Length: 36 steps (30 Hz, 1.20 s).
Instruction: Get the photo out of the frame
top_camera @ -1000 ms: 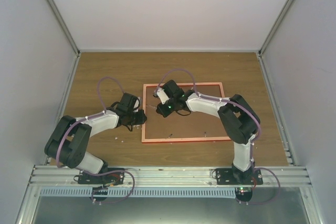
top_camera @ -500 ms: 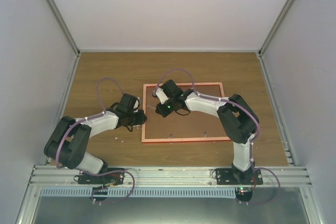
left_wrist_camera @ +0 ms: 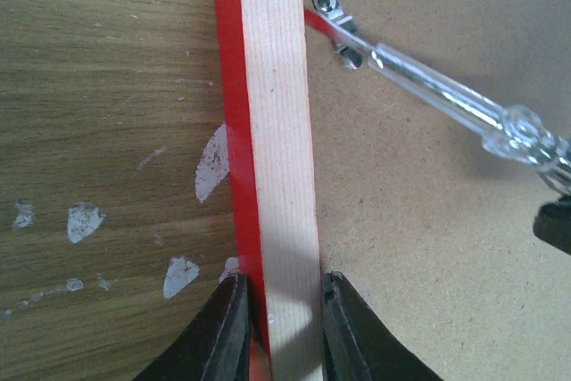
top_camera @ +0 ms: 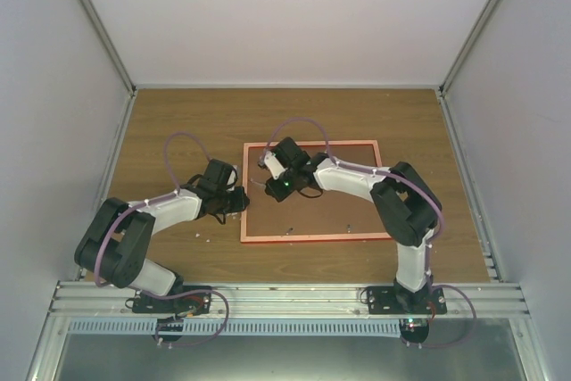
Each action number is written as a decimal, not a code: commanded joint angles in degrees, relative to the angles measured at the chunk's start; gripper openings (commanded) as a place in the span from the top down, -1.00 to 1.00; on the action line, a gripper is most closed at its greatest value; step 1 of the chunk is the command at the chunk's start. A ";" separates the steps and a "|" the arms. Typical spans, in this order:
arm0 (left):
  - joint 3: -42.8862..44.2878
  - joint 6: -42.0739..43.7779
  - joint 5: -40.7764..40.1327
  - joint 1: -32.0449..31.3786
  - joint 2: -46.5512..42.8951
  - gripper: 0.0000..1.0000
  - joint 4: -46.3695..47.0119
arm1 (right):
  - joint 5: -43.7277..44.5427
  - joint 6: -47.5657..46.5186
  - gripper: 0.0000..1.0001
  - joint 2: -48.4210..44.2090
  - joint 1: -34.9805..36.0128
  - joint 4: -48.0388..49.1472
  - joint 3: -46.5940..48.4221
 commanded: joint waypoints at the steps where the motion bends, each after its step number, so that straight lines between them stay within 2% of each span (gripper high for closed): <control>1: -2.07 0.20 -1.69 0.19 0.04 0.69 -0.76 | 0.71 -0.78 0.99 -1.46 1.14 -9.67 -2.39; 12: -3.08 -0.98 -0.99 0.19 -0.70 0.69 -0.17 | 5.87 1.83 0.99 -4.81 0.23 -9.11 -5.06; 17: -4.11 -2.16 -1.08 0.33 -2.04 0.69 -0.23 | 5.26 2.32 0.99 -7.69 0.05 -6.20 -6.43; 20: -4.81 -3.85 -1.71 0.44 -3.25 0.78 -0.14 | 6.27 2.83 0.99 -9.12 -0.10 -5.48 -7.11; 25: -7.41 -9.78 -1.85 0.40 -6.59 0.79 0.69 | 8.70 4.70 0.99 -12.87 -0.93 -3.12 -9.76; 31: -13.63 -20.66 -2.69 0.09 -15.07 0.79 1.92 | 10.48 5.90 0.99 -18.43 -1.70 0.73 -13.47; 36: -18.02 -30.63 -1.73 -3.10 -20.18 0.80 4.29 | 11.64 6.31 0.99 -21.14 -2.39 3.06 -15.75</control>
